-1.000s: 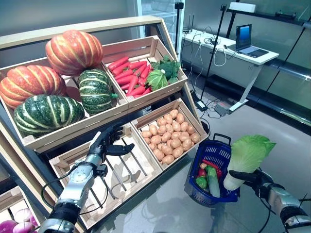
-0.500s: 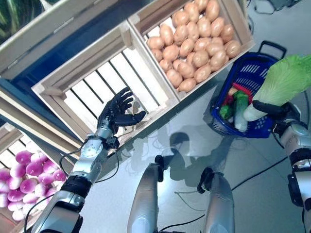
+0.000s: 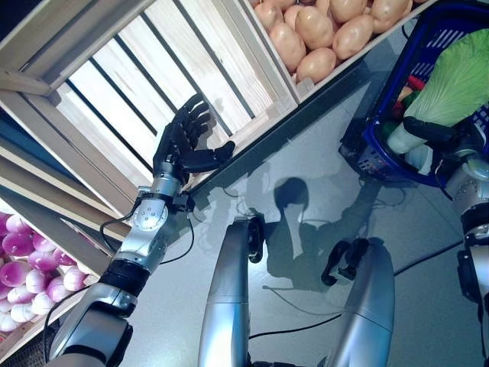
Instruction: Put vegetables into the basket
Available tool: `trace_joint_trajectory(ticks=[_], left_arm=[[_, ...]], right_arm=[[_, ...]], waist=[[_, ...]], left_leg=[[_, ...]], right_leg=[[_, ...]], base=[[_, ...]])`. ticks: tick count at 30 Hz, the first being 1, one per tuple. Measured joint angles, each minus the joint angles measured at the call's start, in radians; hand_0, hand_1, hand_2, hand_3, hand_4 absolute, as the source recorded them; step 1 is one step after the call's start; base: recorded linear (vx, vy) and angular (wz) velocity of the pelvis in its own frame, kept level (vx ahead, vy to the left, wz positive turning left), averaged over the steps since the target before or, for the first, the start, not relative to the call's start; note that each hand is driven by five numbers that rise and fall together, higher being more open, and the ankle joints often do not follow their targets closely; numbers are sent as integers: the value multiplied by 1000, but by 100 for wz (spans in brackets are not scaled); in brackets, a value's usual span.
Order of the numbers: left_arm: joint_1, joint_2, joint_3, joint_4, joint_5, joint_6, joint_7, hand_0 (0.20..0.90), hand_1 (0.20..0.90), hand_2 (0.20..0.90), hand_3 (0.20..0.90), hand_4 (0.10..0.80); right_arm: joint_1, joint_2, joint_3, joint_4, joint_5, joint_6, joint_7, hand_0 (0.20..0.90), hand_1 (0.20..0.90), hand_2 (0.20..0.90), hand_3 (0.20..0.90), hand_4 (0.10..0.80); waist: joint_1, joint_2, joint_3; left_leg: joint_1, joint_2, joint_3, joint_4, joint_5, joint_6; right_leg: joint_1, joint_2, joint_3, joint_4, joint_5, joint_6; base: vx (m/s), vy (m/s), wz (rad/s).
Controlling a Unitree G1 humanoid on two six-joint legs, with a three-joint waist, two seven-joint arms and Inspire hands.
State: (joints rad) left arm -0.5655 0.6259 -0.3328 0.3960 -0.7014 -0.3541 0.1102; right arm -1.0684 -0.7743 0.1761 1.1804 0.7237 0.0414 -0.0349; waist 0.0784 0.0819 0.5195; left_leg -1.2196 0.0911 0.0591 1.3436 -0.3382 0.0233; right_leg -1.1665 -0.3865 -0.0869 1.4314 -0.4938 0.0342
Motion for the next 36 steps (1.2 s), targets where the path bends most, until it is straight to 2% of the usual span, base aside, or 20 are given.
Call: trace_joint_trajectory(ticks=[9, 14, 20, 21, 23, 25, 28, 30, 33, 36], left_arm=[[-1, 11, 0, 0, -3, -25, -4, 900, 900, 900, 900, 800], [4, 16, -9, 6, -9, -28, -20, 900, 900, 900, 900, 800], [19, 29, -10, 11, -22, -31, -47, 900, 900, 900, 900, 800], [20, 31, -10, 12, -22, -32, -51, 900, 900, 900, 900, 800], [30, 40, -5, 6, -23, -34, -54, 900, 900, 900, 900, 800], [28, 43, 0, 7, -24, -33, -58, 900, 900, 900, 900, 800], [33, 38, -1, 8, -25, -33, -76, 900, 900, 900, 900, 800], [33, 38, -1, 8, -25, -33, -82, 900, 900, 900, 900, 800], [52, 16, 5, 17, -27, -31, -89, 900, 900, 900, 900, 800], [108, -35, 33, 23, -9, -8, -89, 900, 900, 900, 900, 800]], right_arm=[[0, -8, 0, 36, 32, 24, 0, 900, 900, 900, 900, 800], [2, -16, -2, 44, 34, 33, 0, 900, 900, 900, 900, 800], [22, -54, -9, 65, 40, 41, 2, 900, 900, 900, 900, 800], [27, -63, -12, 64, 40, 41, 3, 900, 900, 900, 900, 800], [32, -77, -14, 59, 39, 41, 4, 900, 900, 900, 900, 800], [44, -79, -33, 40, 39, 40, 4, 900, 900, 900, 900, 800], [65, -79, -48, 30, 39, 39, 5, 900, 900, 900, 900, 800], [84, -79, -52, 13, 38, 35, 5, 900, 900, 900, 900, 800], [153, -66, -68, -63, 30, 0, 4, 900, 900, 900, 900, 800], [260, 30, -121, -195, 27, -23, -9, 900, 900, 900, 900, 800]], waist=[[1, 0, 0], [0, -1, -1], [-4, -8, -9], [-4, -11, -10], [0, -23, -33], [-2, -26, -33], [-4, -31, -35], [-2, -44, -45], [-1, -59, -55], [-7, -89, -82]], left_leg=[[-5, 14, -6, 23, -7, -2], [51, 28, 1, 4, -13, -2], [235, 37, 14, -119, -12, -4], [277, 40, 19, -154, -10, -7], [339, 49, 41, -211, -9, -9], [400, 52, 45, -270, 2, -23], [536, 53, 62, -381, 14, -29], [595, 51, 72, -439, 25, -33], [710, 52, 82, -564, 57, -40], [858, 57, 94, -739, 114, -58]], right_leg=[[-5, 4, -1, 21, -9, -3], [54, 11, -10, -6, -8, -1], [250, 18, -54, -144, 4, 19], [293, 22, -63, -185, 15, 33], [348, 26, -75, -244, 27, 42], [414, 31, -97, -312, 50, 68], [554, 33, -144, -427, 76, 74], [607, 36, -154, -480, 87, 77], [720, 60, -185, -607, 125, 72], [859, 113, -204, -798, 193, 80]], base=[[4, -1, -1], [14, 19, -4], [56, 17, -3], [74, 18, -9], [90, 10, -11], [67, 8, -7], [54, 8, -8], [96, -5, -4], [159, -12, -9], [221, -25, -20]])
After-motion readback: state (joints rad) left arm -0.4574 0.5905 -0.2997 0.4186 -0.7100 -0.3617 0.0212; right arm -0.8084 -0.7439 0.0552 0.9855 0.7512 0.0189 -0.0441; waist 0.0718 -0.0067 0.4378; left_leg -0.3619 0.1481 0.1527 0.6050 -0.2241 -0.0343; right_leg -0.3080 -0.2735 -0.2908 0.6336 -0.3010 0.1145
